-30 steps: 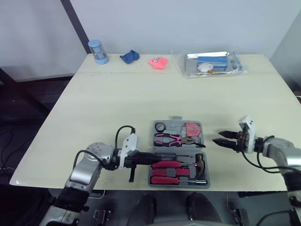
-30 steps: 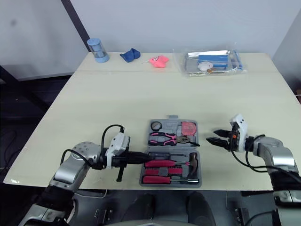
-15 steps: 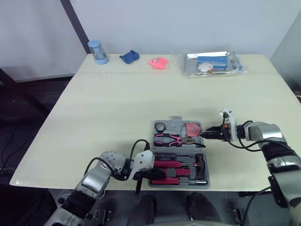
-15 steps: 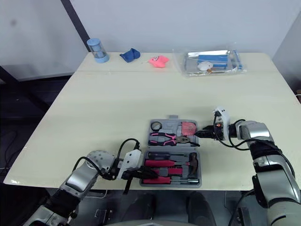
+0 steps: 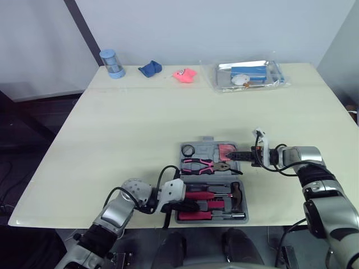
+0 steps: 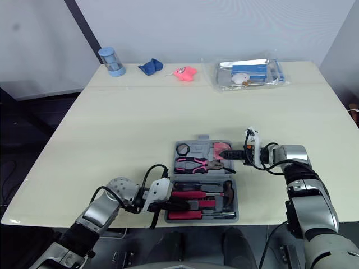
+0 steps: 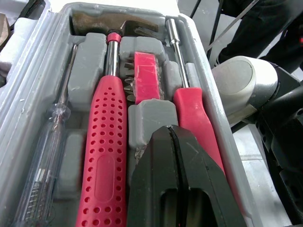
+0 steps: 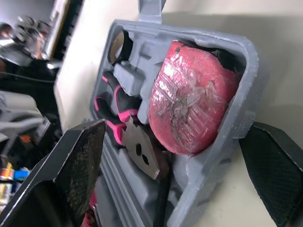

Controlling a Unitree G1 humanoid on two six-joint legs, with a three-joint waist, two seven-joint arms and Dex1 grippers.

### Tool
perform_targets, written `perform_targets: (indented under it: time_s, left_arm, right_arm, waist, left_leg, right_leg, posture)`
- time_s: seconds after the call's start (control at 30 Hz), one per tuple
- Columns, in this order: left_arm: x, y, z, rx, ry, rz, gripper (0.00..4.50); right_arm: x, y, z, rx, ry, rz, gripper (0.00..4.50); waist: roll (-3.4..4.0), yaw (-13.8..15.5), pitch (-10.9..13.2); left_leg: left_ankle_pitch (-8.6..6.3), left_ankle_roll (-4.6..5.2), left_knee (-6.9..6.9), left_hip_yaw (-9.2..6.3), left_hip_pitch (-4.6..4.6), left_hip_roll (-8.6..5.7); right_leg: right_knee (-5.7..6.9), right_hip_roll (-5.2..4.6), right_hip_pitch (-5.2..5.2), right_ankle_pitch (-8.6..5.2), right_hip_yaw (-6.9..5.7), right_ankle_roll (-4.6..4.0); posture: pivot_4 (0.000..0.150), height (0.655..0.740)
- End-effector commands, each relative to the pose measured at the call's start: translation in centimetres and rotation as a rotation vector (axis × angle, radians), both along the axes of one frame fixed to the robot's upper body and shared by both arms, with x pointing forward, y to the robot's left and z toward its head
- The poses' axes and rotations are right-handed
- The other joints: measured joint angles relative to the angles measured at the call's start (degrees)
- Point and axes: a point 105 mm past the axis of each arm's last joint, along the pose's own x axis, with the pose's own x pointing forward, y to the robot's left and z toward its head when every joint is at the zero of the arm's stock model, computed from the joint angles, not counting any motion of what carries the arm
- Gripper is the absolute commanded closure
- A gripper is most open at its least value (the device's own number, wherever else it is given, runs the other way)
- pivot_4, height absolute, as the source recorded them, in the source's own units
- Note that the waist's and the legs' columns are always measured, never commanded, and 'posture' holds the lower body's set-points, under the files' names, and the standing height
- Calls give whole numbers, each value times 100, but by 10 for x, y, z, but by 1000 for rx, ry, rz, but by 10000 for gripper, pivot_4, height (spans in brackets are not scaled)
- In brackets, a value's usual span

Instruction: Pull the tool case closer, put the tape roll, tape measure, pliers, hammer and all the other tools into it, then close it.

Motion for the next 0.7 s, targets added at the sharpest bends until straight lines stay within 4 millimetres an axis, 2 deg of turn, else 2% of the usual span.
perform_targets:
  time_s: [0.03, 0.37, 0.47, 0.57, 0.7]
  left_arm:
    - [-11, 13, -29, 95, 95, 40, 45000]
    - [-6, 20, -19, 50, 91, 91, 45000]
    - [-9, 22, -3, -40, 108, 113, 45000]
    - [-16, 29, 4, -80, 115, 121, 45000]
    - [-19, 52, 27, -141, 108, 194, 45000]
  right_arm:
    - [1, 14, 32, 155, -103, 75, 310]
    - [-10, 14, 58, 303, -189, 166, 310]
    - [-22, 11, 68, 349, -202, 221, 310]
    - [-37, 8, 74, 382, -201, 286, 310]
    - [-54, 9, 75, 392, -234, 323, 310]
  waist:
    - [0, -2, 0]
    - [3, -4, 0]
    - [3, -11, 2]
    - [11, 5, 8]
    - [9, -2, 12]
  left_leg:
    - [0, 0, 0, 0, 0, 0]
    - [0, 0, 0, -2, 0, 0]
    - [0, 0, -1, -2, -1, 1]
    - [0, 1, -3, -5, -5, 2]
    - [-1, 1, -3, -5, -6, 3]
  right_leg:
    - [0, 0, 0, 0, 0, 0]
    - [1, 0, 0, 0, -1, 0]
    - [1, 1, -2, 0, -1, 0]
    - [-3, 1, -4, -1, -2, 0]
    - [-3, 1, -5, -1, -3, 0]
  posture:
    - [1500, 7400]
    - [1500, 7400]
    - [1500, 7400]
    - [1500, 7400]
    - [1500, 7400]
